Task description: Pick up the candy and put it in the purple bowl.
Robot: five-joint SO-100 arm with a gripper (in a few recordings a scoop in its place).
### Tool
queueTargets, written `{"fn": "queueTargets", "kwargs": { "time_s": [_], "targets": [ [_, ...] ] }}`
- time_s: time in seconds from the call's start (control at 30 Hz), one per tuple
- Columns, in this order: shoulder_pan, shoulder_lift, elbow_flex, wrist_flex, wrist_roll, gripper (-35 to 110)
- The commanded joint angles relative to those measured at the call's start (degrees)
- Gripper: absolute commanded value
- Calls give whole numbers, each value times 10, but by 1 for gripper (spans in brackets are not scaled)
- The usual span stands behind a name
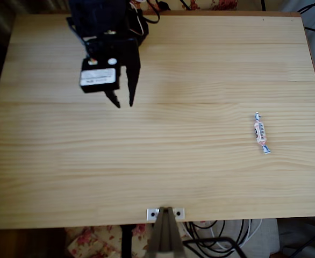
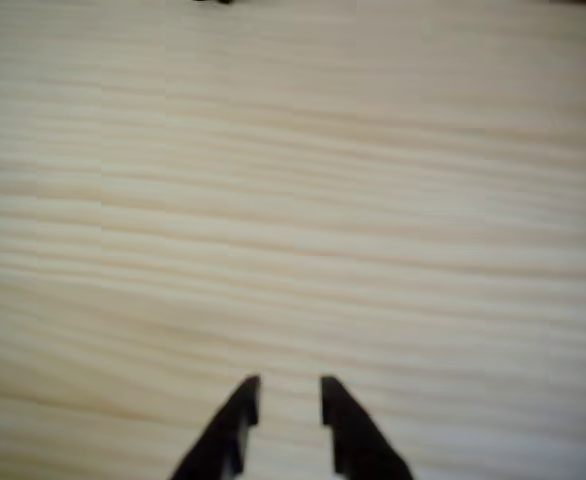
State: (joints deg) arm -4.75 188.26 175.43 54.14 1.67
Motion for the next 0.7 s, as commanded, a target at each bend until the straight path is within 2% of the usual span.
{"fn": "queueTargets", "kwargs": {
  "time_s": [0.0,0.1,0.67],
  "targets": [
    [-4,8,-14,5,-16,9],
    [-4,8,-14,6,-17,3],
    [-4,8,-14,6,-17,3]
  ]
}}
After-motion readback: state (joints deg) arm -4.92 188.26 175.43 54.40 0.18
